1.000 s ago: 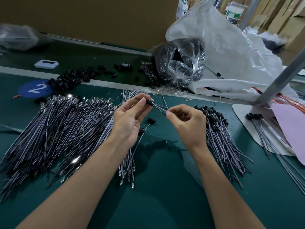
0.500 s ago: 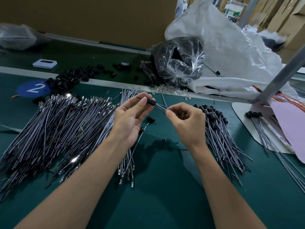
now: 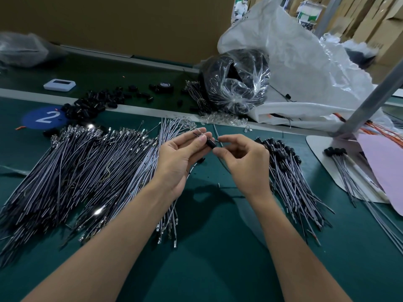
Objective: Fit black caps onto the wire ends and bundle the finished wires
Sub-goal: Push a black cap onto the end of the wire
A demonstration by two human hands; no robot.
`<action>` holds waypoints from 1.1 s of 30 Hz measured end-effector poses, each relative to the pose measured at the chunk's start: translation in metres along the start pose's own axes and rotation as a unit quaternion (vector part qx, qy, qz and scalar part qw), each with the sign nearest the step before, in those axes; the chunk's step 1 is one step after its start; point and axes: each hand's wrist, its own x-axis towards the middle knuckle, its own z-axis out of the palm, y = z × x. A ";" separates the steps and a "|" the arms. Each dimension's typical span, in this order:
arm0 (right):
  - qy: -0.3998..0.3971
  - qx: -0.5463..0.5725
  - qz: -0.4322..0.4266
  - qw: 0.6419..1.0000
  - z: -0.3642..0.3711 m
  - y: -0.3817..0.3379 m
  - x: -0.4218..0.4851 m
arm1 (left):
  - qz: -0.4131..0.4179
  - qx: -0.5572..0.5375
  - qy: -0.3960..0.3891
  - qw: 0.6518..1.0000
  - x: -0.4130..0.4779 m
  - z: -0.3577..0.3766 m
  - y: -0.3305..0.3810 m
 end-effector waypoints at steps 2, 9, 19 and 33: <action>-0.010 0.000 -0.006 1.000 0.000 -0.002 0.000 | 0.009 0.023 -0.005 1.000 -0.001 0.000 0.001; -0.004 -0.035 -0.063 0.997 0.006 -0.005 -0.004 | 0.035 0.074 0.017 0.996 -0.005 0.003 0.004; 0.002 0.085 0.072 0.994 -0.017 0.003 0.008 | 0.123 -0.032 0.176 0.976 0.001 -0.015 0.036; 0.001 0.547 0.201 0.813 -0.027 -0.007 0.010 | -0.021 0.115 -0.153 0.981 -0.008 -0.006 0.025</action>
